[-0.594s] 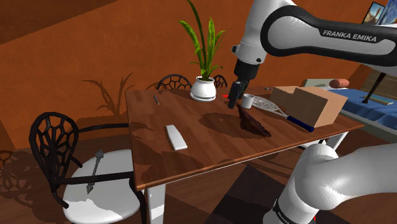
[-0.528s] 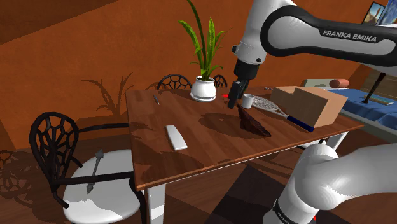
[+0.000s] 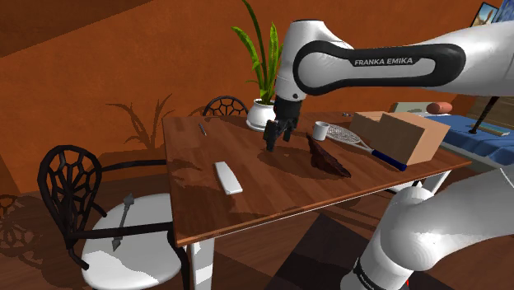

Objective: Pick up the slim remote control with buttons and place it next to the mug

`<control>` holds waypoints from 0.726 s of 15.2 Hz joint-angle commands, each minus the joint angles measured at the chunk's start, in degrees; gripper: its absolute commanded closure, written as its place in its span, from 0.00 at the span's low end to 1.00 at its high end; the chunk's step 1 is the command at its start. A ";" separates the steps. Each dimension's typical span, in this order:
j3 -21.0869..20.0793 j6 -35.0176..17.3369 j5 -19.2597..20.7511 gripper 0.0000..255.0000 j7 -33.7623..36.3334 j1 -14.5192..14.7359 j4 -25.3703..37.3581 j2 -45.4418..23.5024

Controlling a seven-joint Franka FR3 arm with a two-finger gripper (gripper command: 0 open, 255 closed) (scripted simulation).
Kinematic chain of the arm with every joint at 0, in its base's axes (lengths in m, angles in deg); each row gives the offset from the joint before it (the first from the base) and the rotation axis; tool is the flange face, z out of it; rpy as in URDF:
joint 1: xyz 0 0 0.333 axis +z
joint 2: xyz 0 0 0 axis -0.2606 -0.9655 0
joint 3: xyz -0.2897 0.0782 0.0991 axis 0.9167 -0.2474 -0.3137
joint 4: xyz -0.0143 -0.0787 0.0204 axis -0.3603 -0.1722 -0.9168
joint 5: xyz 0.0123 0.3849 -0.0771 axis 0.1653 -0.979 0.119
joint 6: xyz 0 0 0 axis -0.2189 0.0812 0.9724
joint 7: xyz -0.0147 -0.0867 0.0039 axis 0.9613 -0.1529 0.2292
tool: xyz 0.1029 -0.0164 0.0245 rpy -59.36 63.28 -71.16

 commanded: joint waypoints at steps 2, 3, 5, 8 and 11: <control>-1.55 -4.13 -0.39 0.00 4.49 -1.09 1.62 -6.46; -2.03 -5.43 -0.43 0.00 5.96 -1.43 2.20 -8.58; -2.91 -7.88 -0.37 0.00 8.91 -2.09 3.57 -12.92; -3.98 -11.18 0.06 0.00 13.34 -2.98 6.17 -19.61; -4.70 -13.97 0.84 0.00 17.74 -3.70 9.41 -26.44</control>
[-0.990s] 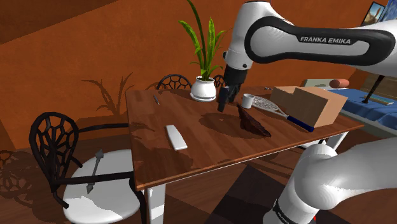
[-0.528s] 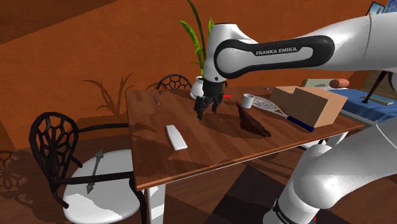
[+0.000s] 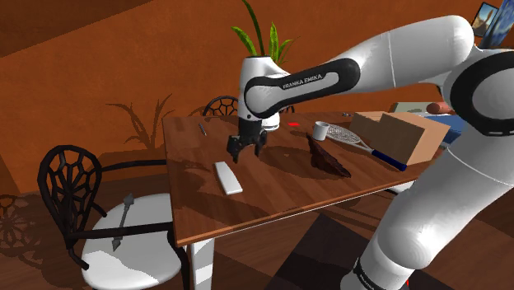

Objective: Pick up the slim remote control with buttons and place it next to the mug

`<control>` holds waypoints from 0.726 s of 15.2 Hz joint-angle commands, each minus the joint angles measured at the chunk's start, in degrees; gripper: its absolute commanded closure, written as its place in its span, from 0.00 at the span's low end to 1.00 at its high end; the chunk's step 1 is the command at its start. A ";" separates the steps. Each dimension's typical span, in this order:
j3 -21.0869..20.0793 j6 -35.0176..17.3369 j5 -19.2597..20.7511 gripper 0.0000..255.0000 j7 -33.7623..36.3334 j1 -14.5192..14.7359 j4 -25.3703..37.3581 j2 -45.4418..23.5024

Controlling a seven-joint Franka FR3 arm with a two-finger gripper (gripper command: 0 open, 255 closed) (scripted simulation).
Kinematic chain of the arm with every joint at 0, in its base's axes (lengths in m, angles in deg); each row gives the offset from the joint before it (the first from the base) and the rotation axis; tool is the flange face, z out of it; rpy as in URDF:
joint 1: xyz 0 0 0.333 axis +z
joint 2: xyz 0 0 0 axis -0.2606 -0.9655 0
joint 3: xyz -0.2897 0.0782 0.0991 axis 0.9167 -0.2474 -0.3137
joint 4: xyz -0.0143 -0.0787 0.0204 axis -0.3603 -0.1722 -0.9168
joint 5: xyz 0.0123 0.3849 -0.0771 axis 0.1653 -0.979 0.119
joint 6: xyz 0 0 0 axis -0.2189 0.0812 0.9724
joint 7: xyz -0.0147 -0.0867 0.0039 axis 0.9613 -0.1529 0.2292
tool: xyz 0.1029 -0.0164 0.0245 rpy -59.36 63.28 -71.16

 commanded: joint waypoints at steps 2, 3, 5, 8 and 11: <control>-0.44 -2.58 0.97 0.00 4.44 -0.61 3.79 -7.16; -0.48 -3.27 1.32 0.00 5.85 -0.71 5.13 -9.46; -0.40 -4.47 2.01 0.00 8.59 -0.82 8.01 -14.05; 0.09 -5.80 2.92 0.00 12.42 -0.72 12.80 -20.92; 0.42 -6.84 3.27 0.00 13.74 -0.57 14.30 -23.70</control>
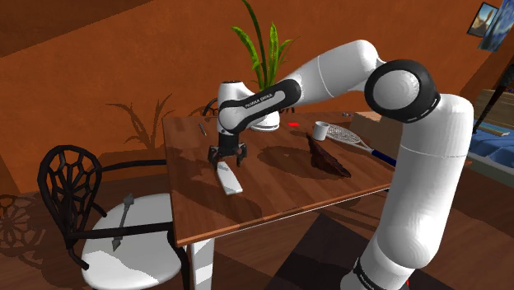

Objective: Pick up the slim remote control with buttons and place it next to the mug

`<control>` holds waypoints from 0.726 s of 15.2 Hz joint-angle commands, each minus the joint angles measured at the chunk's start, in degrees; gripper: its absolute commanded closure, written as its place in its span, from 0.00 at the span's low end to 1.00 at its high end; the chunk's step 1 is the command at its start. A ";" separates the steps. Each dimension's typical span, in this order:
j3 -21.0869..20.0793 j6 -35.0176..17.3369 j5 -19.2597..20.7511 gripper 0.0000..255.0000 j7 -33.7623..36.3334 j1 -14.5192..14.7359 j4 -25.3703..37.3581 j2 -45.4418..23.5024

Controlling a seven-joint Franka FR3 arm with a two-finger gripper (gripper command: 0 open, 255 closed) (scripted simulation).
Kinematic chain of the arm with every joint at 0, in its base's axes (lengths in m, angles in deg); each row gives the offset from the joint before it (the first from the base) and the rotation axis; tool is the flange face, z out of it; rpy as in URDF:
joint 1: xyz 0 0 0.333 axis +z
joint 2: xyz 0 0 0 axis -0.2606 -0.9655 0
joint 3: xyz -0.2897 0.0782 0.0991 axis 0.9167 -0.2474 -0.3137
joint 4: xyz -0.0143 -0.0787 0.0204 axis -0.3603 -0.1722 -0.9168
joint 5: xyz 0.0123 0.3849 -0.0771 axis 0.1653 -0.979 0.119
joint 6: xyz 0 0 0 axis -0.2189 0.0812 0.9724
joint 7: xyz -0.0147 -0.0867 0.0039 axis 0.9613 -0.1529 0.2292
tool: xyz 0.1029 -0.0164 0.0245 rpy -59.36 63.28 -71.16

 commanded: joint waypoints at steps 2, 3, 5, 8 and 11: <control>0.10 -1.78 0.33 0.00 0.65 0.16 -0.38 -1.47; 0.13 -2.46 0.45 0.00 0.73 0.18 -0.68 -1.85; 0.20 -3.81 0.68 0.00 0.88 0.24 -1.25 -2.65; 0.27 -4.87 0.88 0.00 1.01 0.28 -1.67 -3.30; 0.27 -4.87 0.88 0.00 1.01 0.28 -1.67 -3.31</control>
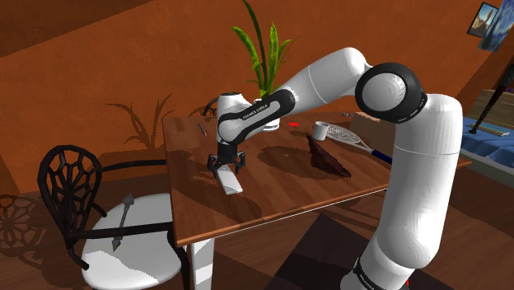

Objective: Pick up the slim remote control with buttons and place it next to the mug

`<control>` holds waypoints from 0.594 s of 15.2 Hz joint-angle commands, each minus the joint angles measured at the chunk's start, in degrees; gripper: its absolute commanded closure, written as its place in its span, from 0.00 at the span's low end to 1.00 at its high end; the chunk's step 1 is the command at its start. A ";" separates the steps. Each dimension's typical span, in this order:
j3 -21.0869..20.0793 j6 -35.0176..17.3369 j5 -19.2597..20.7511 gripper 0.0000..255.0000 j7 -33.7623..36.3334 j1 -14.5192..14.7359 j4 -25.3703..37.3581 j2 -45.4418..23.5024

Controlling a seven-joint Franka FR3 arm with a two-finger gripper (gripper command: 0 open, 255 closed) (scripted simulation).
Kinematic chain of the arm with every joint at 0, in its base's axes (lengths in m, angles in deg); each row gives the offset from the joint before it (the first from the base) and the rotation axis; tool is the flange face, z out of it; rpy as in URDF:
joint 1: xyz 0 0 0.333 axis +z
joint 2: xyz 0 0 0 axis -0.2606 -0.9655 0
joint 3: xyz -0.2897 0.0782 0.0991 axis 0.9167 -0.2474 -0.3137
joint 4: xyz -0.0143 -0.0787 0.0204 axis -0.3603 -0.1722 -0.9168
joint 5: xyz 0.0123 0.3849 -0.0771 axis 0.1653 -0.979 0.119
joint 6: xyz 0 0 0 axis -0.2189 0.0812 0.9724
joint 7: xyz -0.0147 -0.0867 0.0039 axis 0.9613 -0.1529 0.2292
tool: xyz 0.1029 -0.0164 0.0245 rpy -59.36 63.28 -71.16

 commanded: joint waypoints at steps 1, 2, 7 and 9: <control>0.00 -0.04 0.01 0.00 0.01 0.00 -0.02 -0.01; 0.00 -0.04 0.01 0.00 0.01 0.00 -0.02 -0.01; 0.00 -0.03 0.00 1.00 0.01 0.01 -0.01 -0.01; 0.00 -0.03 0.00 1.00 0.01 0.01 -0.01 -0.01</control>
